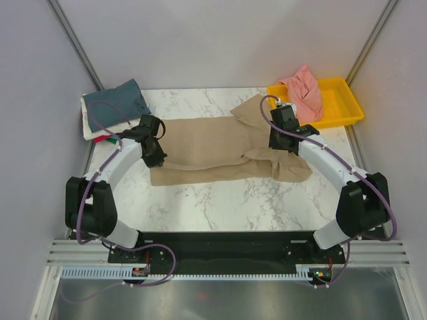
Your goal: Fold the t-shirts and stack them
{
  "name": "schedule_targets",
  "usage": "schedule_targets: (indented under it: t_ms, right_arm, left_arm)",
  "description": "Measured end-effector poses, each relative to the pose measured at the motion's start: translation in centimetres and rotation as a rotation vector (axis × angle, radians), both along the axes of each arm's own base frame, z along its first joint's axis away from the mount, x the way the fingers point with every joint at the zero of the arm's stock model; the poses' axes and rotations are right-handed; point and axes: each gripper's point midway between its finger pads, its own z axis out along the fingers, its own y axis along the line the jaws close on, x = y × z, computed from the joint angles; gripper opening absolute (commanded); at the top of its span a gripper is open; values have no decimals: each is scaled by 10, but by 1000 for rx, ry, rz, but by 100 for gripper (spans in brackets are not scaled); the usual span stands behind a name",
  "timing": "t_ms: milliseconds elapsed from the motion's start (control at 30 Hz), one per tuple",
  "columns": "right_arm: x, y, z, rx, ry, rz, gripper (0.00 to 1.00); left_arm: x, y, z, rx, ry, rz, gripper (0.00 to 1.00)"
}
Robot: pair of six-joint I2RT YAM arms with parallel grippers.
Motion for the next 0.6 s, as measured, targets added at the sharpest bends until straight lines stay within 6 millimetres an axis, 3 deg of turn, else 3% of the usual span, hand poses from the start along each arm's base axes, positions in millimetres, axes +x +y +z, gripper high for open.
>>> schedule_targets:
  t_ms: [167,233,267,300,333,367,400,500,600]
  right_arm:
    - [27,-13,-13,-7,21,-49,1]
    - [44,-19,-23,-11,44,-72,18]
    - [57,-22,-27,-6,51,-84,25]
    - [69,-28,-32,-7,59,-101,51]
    - [80,-36,-35,-2,61,-124,67]
    - [88,-44,-37,5,61,-140,77]
    - [92,-56,-38,7,63,-158,86]
    - [90,-86,-32,-1,58,-212,89]
    - [70,-103,-20,9,23,-257,90]
  left_arm:
    - [31,-2,0,11,1,-19,3]
    - [47,1,-2,13,4,-12,11]
    - [54,3,-3,14,5,-8,26]
    - [59,5,-4,18,8,-7,37]
    - [62,8,-4,19,6,-4,46]
    - [62,11,-4,22,9,-3,60]
    - [61,13,-1,23,5,0,63]
    - [56,16,13,20,-35,3,67]
    - [37,17,24,10,-74,7,66]
